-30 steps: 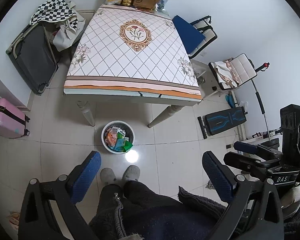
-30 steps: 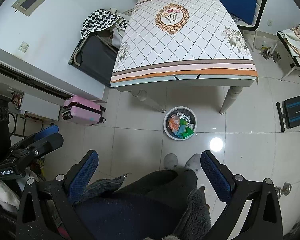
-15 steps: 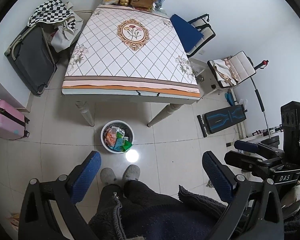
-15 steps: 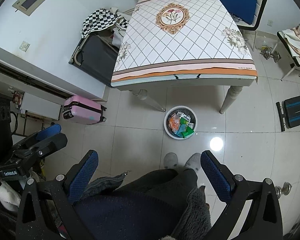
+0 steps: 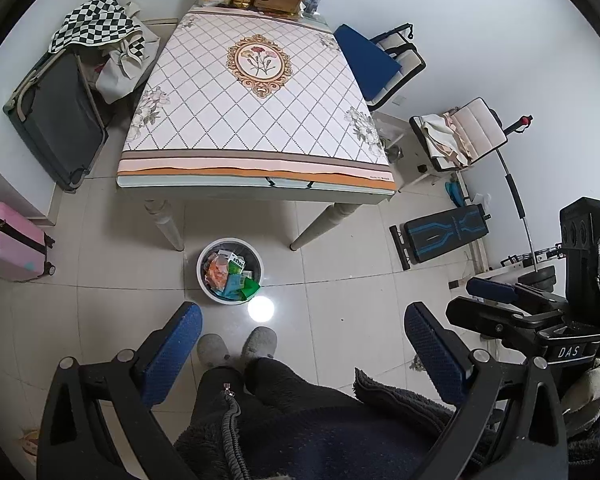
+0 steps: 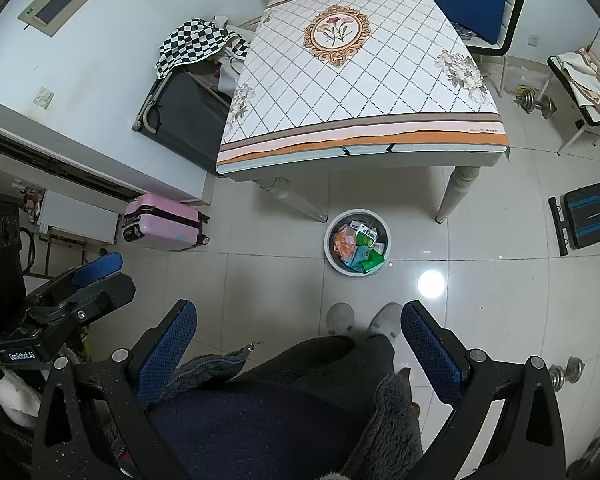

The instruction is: Collect trash

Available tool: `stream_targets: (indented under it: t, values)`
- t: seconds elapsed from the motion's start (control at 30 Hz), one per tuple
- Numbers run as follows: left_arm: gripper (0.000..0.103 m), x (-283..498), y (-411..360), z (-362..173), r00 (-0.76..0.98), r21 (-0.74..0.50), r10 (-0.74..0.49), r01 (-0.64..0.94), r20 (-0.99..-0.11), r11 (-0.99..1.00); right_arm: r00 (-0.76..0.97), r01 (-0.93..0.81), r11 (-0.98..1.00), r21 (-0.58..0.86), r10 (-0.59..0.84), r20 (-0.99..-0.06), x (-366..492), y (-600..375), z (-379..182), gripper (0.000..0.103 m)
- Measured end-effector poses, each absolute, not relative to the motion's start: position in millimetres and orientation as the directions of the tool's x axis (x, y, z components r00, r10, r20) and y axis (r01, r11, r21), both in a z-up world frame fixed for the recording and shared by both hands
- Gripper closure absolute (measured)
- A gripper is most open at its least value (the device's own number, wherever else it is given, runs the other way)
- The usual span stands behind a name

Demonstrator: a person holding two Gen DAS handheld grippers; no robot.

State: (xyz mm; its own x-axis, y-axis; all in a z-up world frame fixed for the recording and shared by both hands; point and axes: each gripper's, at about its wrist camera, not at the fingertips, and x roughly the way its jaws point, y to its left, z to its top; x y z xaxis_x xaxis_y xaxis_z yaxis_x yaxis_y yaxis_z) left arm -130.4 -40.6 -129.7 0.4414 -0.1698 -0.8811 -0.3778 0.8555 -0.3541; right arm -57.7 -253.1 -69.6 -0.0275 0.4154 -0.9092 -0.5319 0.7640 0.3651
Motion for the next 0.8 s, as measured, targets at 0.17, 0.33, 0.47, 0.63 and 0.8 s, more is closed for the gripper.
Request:
stream_targets:
  t: [0.17, 0.33, 0.47, 0.63, 0.8]
  values:
    - [0.000, -128.9, -40.7, -129.6, 0.443, -0.357, -0.172, -0.375, -0.880, 0.856, -0.026, -0.530, 0.766, 0.364, 0.414, -0.910, -56.7, -254.9, -68.6, 0.000]
    - [0.000, -128.8, -40.9, -129.5, 0.444, -0.358, -0.174, -0.372, -0.879, 0.856, -0.026, -0.531, 0.765, 0.364, 0.414, -0.910, -56.1, -256.0, -68.3, 0.000]
    - [0.000, -127.4, -41.6, -128.9, 0.444, -0.359, -0.176, -0.371, -0.879, 0.857, -0.027, -0.531, 0.765, 0.364, 0.414, -0.910, -56.1, -255.9, -68.3, 0.000]
    - [0.000, -126.7, -42.5, -128.2, 0.443, -0.361, -0.178, -0.370, -0.878, 0.856, -0.029, -0.531, 0.764, 0.366, 0.415, -0.909, -55.1, -255.6, -68.2, 0.000]
    - [0.000, -126.0, -42.5, -128.5, 0.444, -0.361, -0.178, -0.371, -0.878, 0.856, -0.033, -0.531, 0.764, 0.367, 0.414, -0.910, -53.0, -256.2, -69.0, 0.000]
